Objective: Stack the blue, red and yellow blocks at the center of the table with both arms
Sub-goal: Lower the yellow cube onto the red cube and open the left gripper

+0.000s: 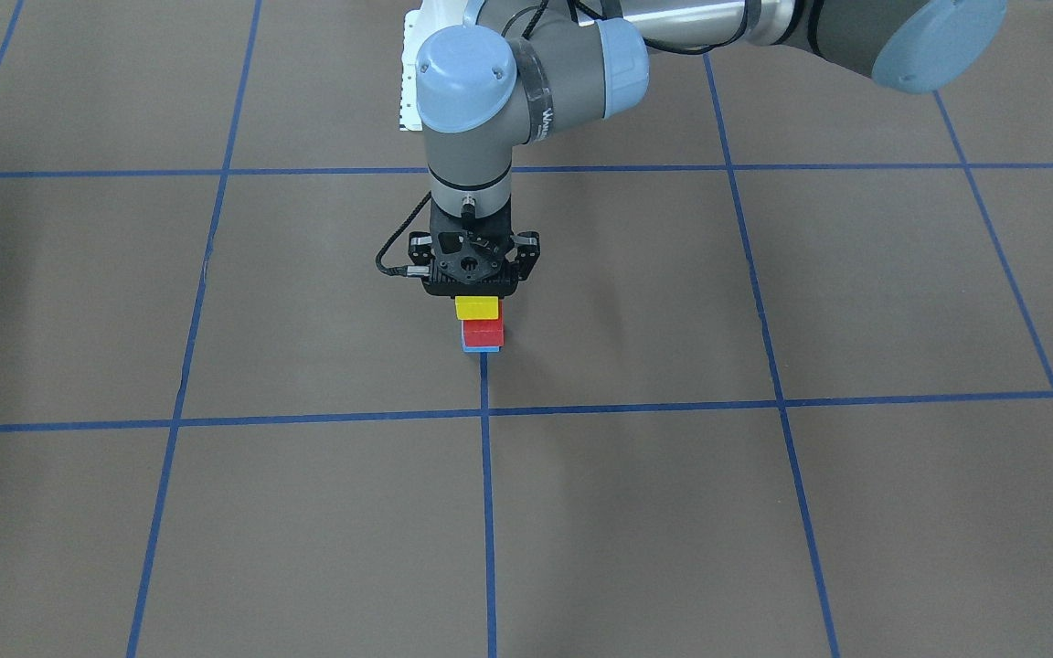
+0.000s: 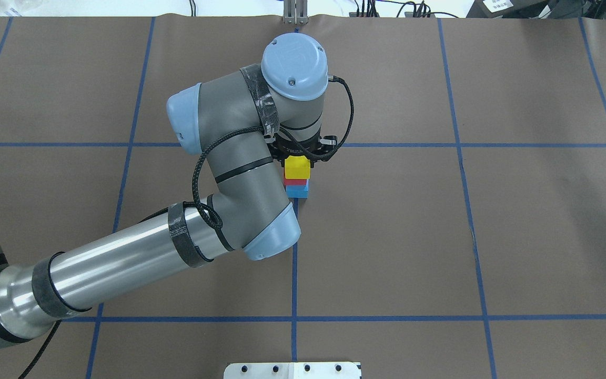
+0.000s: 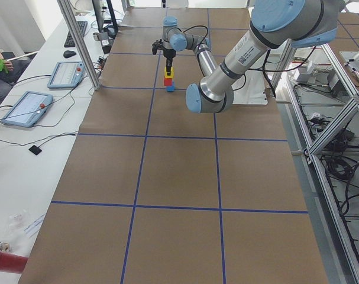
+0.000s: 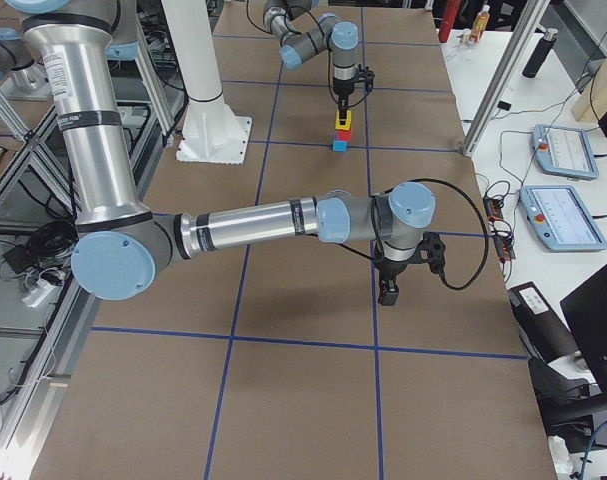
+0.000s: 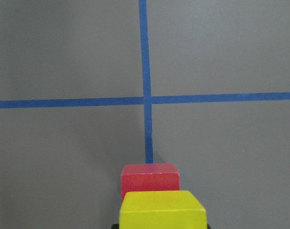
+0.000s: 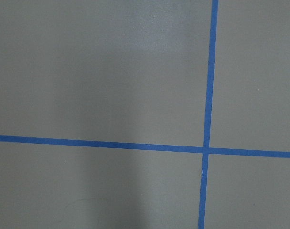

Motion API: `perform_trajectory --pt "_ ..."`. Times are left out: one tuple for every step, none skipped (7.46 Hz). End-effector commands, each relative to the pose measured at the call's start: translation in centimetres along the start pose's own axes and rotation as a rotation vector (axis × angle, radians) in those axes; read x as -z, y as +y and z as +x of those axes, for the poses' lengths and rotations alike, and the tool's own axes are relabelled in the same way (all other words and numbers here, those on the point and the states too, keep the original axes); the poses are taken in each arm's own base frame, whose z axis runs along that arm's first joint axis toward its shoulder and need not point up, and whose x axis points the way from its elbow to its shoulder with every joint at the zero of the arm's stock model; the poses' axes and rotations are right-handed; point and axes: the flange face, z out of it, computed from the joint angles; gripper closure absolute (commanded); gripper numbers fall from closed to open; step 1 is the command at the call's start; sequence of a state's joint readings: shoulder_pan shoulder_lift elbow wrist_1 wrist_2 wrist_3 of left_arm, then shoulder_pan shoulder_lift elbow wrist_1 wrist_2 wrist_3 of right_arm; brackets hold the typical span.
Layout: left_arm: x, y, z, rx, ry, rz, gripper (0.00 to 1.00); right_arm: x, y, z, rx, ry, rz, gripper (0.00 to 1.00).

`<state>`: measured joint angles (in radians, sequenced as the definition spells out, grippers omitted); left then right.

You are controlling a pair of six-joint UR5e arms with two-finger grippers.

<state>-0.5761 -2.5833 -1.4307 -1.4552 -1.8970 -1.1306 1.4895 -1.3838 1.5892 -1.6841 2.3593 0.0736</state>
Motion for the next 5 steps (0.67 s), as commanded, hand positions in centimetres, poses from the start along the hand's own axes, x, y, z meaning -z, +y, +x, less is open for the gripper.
perform_trajectory --pt "-0.07 -0.07 -0.02 -0.001 0.001 0.0 0.66 0.0 -0.01 -0.01 0.0 0.0 0.0 0.01" --pt "-0.02 -0.16 -0.07 0.0 0.001 0.002 0.55 0.06 -0.07 -0.07 0.001 0.0 0.001 0.01" --pt "0.03 -0.14 -0.07 0.001 0.001 0.002 0.5 0.06 -0.07 -0.07 0.001 0.0 0.001 0.01" --pt "0.01 -0.25 -0.15 0.001 -0.001 0.002 0.5 0.06 -0.07 -0.07 0.001 0.0 0.001 0.01" --pt "-0.07 -0.25 -0.22 0.002 -0.002 0.001 0.5 0.06 -0.07 -0.07 0.001 0.0 0.001 0.01"
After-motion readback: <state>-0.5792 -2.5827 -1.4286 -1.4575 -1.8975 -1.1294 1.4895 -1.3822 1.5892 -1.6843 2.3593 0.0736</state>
